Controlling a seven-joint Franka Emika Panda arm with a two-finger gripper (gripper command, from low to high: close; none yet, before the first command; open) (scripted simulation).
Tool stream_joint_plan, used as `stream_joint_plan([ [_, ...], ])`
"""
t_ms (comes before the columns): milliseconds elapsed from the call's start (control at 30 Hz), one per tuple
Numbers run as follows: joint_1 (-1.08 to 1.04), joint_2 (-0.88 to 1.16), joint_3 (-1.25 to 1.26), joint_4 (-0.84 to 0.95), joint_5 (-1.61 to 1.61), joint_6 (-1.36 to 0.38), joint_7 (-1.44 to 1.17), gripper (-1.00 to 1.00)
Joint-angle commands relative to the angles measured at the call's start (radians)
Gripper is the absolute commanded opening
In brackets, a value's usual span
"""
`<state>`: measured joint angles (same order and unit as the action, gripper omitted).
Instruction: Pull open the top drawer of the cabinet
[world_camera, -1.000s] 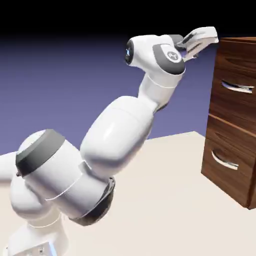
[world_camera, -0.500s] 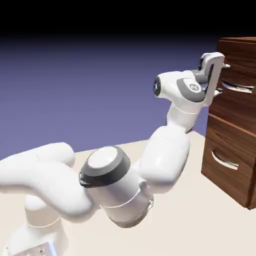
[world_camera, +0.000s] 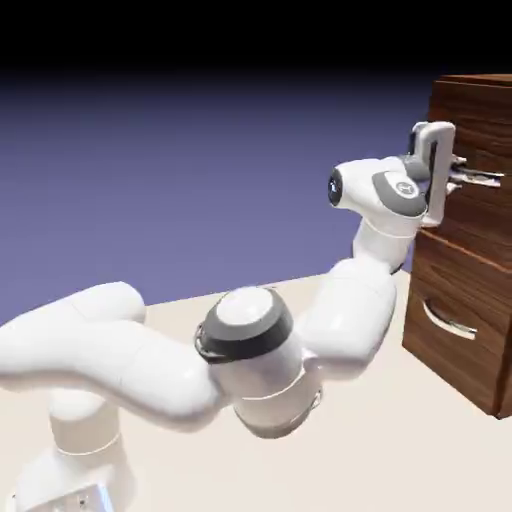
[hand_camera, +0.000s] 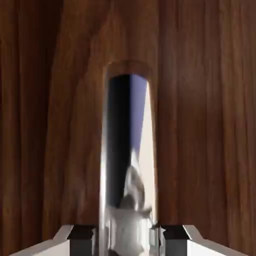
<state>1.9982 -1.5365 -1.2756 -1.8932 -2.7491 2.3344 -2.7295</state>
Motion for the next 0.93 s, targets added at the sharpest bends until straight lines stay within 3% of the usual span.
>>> stream_joint_plan([
  [0, -0.023, -0.003, 0.005, -0.036, 0.005, -0.014, 0.002, -1.0],
  [200, -0.121, 0.169, -0.043, -0.097, 0.042, 0.025, 0.172, -1.0],
  [767, -0.6, 0.086, 0.188, -0.713, 0.188, -0.124, 0.207, -1.0],
  [800, -0.6, 0.086, 0.188, -0.713, 0.188, -0.124, 0.207, 1.0],
  [900, -0.668, 0.058, 0.23, -0.786, 0.228, -0.128, 0.2, 1.0],
])
